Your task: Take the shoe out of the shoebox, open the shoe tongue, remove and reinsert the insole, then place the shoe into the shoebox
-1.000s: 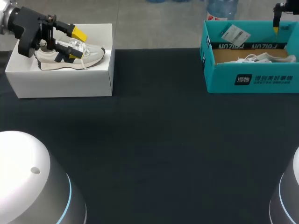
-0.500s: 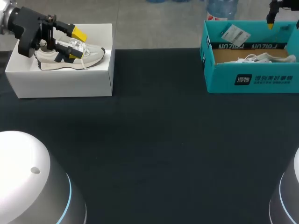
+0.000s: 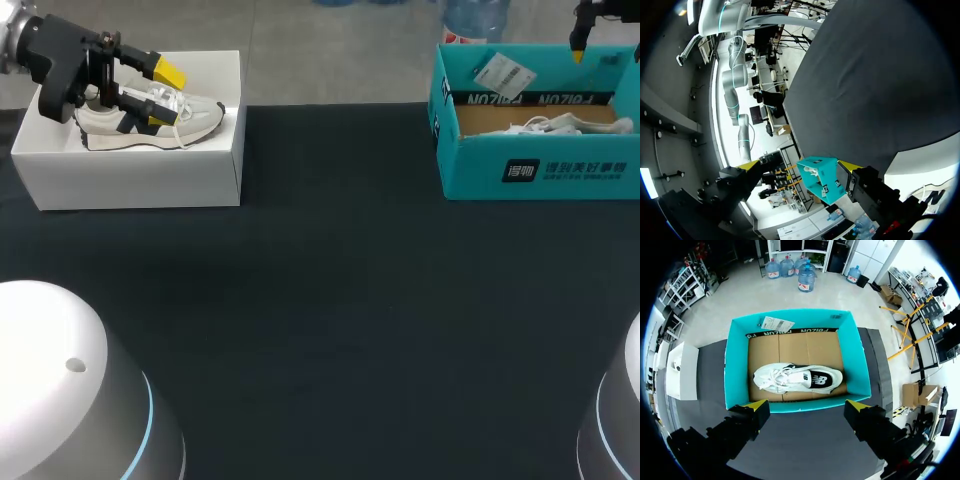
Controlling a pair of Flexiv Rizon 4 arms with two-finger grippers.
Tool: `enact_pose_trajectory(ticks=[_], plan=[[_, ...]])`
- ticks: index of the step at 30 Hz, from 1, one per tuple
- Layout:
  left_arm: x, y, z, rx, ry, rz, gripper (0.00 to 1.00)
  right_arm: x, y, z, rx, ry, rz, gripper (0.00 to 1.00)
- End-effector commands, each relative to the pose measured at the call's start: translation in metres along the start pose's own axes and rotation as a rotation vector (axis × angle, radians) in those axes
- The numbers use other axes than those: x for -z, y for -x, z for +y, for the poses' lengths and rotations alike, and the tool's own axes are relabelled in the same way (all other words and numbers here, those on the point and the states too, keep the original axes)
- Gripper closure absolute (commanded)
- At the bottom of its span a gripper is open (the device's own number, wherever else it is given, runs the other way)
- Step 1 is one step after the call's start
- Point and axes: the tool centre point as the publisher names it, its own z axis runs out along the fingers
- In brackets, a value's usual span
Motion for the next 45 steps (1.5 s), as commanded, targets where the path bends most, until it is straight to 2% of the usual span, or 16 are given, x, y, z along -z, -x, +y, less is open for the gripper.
enact_pose_trajectory(ticks=[1, 5, 18, 22, 25, 33, 40, 45], plan=[[0.022, 0.008, 0.018, -0.039, -0.011, 0.024, 0.00, 0.000, 0.000, 0.000, 0.000, 0.000, 0.001, 0.00], [0.043, -0.001, 0.042, -0.044, -0.004, 0.065, 0.00, 0.000, 0.000, 0.000, 0.000, 0.000, 0.001, 0.00], [0.106, -0.059, 0.104, -0.023, 0.010, 0.347, 0.00, 0.000, 0.000, 0.000, 0.000, 0.000, 0.001, 0.00], [0.120, -0.075, 0.109, -0.030, -0.015, 0.461, 0.00, 0.000, 0.000, 0.000, 0.000, 0.000, 0.001, 0.00], [0.130, -0.088, 0.109, -0.070, -0.032, 0.592, 0.00, 0.000, 0.000, 0.000, 0.000, 0.000, 0.001, 0.00], [0.146, -0.129, 0.108, -0.116, -0.100, 0.867, 0.00, 0.000, 0.000, 0.000, 0.000, 0.000, 0.001, 0.00], [0.157, -0.161, 0.113, -0.061, -0.126, 0.982, 0.00, 0.000, 0.000, 0.000, 0.000, 0.000, 0.001, 0.00], [0.166, -0.187, 0.120, 0.036, -0.146, 1.019, 0.00, 0.000, 0.000, 0.000, 0.000, 0.000, 0.001, 0.00]])
